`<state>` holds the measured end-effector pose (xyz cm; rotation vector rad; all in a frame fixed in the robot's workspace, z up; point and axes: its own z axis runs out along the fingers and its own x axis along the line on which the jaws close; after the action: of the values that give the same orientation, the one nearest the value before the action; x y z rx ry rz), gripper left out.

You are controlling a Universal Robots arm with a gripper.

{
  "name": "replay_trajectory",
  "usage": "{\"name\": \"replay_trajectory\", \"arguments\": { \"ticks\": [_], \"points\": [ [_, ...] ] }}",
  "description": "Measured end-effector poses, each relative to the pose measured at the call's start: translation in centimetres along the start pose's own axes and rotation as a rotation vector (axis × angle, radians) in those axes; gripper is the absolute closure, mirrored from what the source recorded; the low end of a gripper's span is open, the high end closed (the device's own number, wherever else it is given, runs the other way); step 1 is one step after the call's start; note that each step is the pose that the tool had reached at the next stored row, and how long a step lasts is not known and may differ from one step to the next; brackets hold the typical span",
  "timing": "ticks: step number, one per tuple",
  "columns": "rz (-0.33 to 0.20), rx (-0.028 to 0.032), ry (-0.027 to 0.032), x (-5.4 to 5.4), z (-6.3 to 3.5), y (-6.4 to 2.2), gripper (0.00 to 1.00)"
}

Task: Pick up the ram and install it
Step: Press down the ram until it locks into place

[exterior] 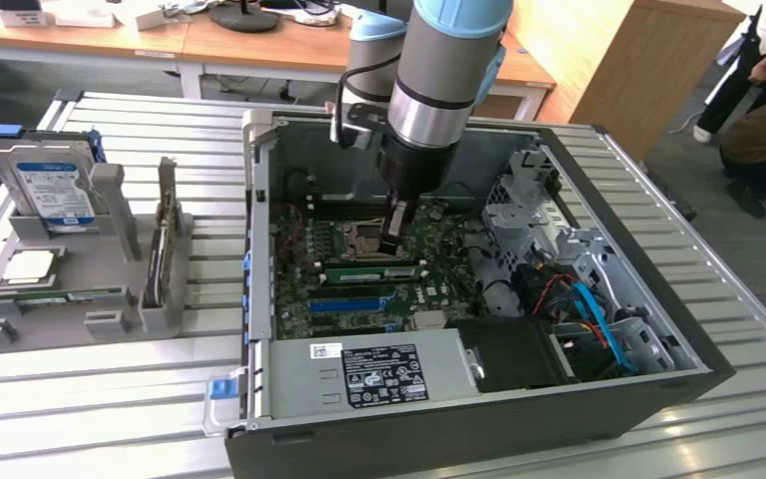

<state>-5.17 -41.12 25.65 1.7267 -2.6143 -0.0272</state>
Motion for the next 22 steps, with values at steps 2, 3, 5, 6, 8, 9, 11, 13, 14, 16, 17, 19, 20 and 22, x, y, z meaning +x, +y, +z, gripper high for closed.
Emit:
{"name": "replay_trajectory", "arguments": {
  "ticks": [2,3,5,6,8,9,11,13,14,16,17,19,20,22],
  "points": [
    [0.033,0.0001,-0.0006,0.0,0.0,0.0,0.89],
    [0.05,0.0001,-0.0009,0.0,0.0,0.0,0.89],
    [0.084,0.0002,-0.0015,0.0,0.01,0.0,0.89],
    [0.101,0.0003,-0.0019,0.0,0.01,0.0,0.89],
    [0.135,0.0003,-0.0025,0.0,0.02,0.0,0.89],
    [0.151,0.0004,-0.0029,0.0,0.02,0.0,0.89],
    [0.185,0.0005,-0.0035,0.0,0.03,0.0,0.89],
    [0.22,0.0006,-0.0041,0.0,0.03,0.0,0.89],
    [0.237,0.0006,-0.0045,0.0,0.04,0.0,0.89],
    [0.271,0.0007,-0.0051,0.0,0.04,0.0,0.89],
    [0.288,0.0007,-0.0054,0.0,0.04,0.0,0.89],
    [0.323,0.0008,-0.0061,0.0,0.05,0.0,0.89],
    [0.34,0.0008,-0.0064,0.0,0.05,0.0,0.89],
    [0.375,0.001,-0.007,0.0,0.06,0.0,0.89]
  ]
}}
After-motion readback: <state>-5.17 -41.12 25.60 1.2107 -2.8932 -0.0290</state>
